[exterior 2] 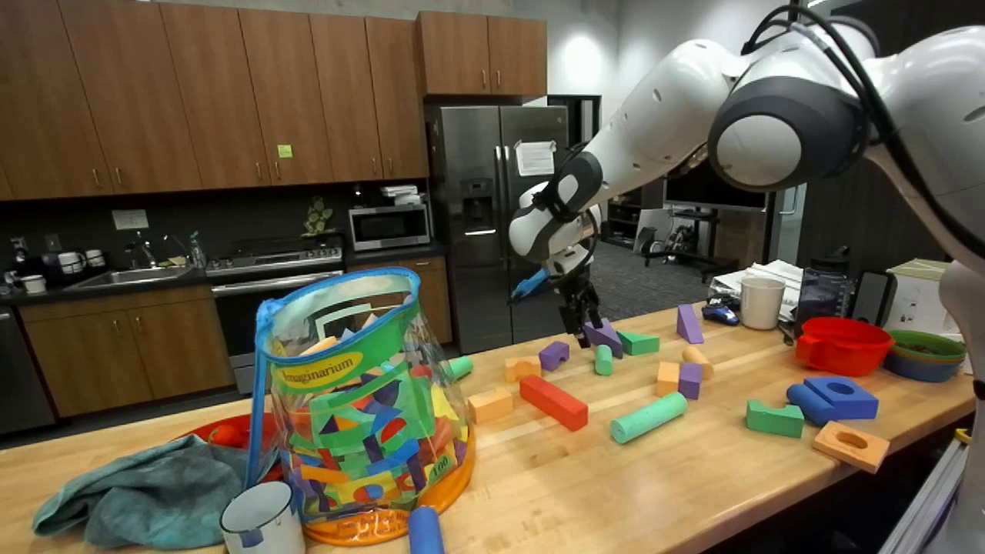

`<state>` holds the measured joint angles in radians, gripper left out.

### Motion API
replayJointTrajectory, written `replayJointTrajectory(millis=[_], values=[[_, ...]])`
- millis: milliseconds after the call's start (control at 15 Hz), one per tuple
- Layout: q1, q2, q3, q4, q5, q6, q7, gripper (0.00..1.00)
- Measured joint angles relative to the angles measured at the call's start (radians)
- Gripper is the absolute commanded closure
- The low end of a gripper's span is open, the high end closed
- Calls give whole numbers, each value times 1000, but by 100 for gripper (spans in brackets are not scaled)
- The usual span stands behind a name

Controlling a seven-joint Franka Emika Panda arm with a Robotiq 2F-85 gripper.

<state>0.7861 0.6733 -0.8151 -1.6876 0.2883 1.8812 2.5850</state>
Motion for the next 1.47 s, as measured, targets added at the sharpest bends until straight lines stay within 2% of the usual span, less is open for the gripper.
replayJointTrajectory(millis=[333, 400, 467, 800, 933, 1133, 1333, 1467], values=[[-287, -48, 365, 63, -93, -49, 8, 0], [-337, -50, 430, 71, -112, -51, 16, 0], [-359, -48, 455, 73, -108, -55, 14, 0], [-353, -41, 441, 72, -105, -51, 16, 0], [-326, -41, 383, 70, -102, -12, 16, 0], [-254, -41, 248, 52, -72, 88, 15, 0], [-177, -38, 129, 19, -35, 138, 15, 0], [-139, -35, 86, -6, -13, 156, 15, 0]])
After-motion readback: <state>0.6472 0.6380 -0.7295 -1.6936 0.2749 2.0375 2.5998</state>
